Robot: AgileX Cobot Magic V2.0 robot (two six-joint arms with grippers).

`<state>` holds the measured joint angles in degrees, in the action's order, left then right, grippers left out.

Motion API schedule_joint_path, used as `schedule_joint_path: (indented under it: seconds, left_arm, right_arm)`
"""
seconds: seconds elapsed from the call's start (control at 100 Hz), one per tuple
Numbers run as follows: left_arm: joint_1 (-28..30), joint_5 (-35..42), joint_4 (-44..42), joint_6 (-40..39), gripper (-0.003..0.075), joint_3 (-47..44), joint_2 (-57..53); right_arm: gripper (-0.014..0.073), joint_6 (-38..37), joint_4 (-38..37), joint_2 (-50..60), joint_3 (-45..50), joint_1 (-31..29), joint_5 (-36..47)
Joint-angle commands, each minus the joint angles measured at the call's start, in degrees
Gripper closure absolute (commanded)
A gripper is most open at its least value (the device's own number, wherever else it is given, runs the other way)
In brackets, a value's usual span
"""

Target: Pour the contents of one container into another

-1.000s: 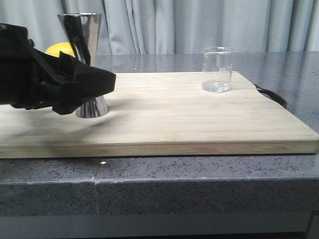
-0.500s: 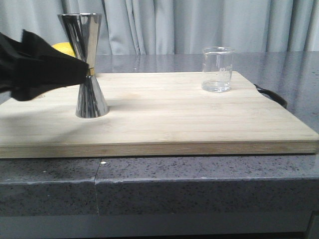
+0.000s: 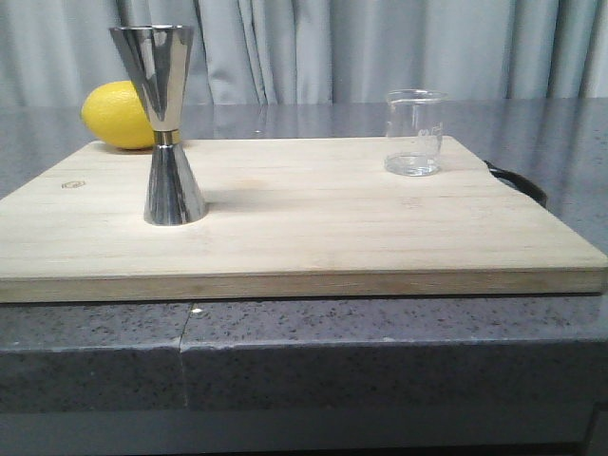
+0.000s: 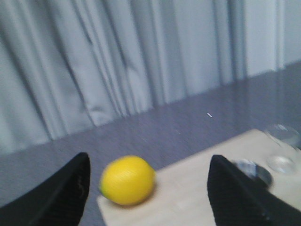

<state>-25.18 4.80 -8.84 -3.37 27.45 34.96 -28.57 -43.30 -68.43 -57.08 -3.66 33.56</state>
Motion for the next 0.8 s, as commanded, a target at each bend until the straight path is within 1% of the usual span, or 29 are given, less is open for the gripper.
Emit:
schedule_joint_path:
  seconds: [0.0, 0.07, 0.12, 0.23, 0.36, 0.52, 0.6, 0.65, 0.69, 0.72, 0.77, 0.79]
  left_arm:
    - [5.97, 2.43, 0.8, 0.25, 0.0237, 4.71, -2.81]
    - [11.08, 0.7, 0.8, 0.25, 0.0237, 6.29, -4.53]
    - [14.13, -0.44, 0.94, 0.15, 0.0241, 6.67, -5.75]
    - [18.43, -3.36, 3.68, -0.42, 0.0283, 6.67, -7.81]
    - [19.08, -6.92, 5.17, -0.42, 0.0353, 6.67, -9.74]
    - [18.86, -6.97, 5.17, -0.42, 0.044, 3.46, -10.91]
    - [18.86, -6.97, 5.17, -0.42, 0.0507, 1.06, -11.46]
    - [18.86, -6.69, 5.17, -0.42, 0.0553, -0.66, -11.74]
    - [18.86, -6.26, 5.31, -0.42, 0.0595, -2.22, -12.02]
    - [18.86, -5.82, 5.93, -0.42, 0.0625, -3.27, -12.27]
    - [18.86, -4.46, 7.21, -0.42, 0.068, -5.39, -12.39]
    - [18.86, -3.75, 7.73, -0.42, 0.0705, -5.95, -12.5]
  right_arm:
    - [0.0023, -0.07, 2.52, 6.03, -2.01, -1.31, -6.33]
    - [0.0024, -0.07, 2.29, 10.65, -1.76, -1.41, -13.99]
    - [0.0024, -0.07, 2.14, 14.06, -1.08, -0.99, -17.96]
    - [0.0024, -0.07, 1.69, 22.39, 2.74, -0.37, -20.9]
    - [0.0024, -0.07, 1.69, 32.11, 10.86, -0.21, -21.41]
    - [0.0024, -0.07, 1.69, 42.3, 21.75, -0.21, -21.41]
    - [0.0033, -0.07, 1.69, 46.64, 26.95, -0.21, -21.41]
    - [0.0067, -0.07, 1.69, 48.9, 30.03, -0.21, -21.29]
    - [0.0117, -0.07, 1.69, 50.71, 32.48, -0.21, -20.84]
    - [0.0162, -0.07, 1.69, 51.78, 33.99, -0.21, -20.4]
    - [0.0272, -0.07, 1.69, 53.41, 36.67, -0.21, -19.87]
    - [0.0301, -0.07, 1.69, 54.04, 37.3, -0.21, -19.57]
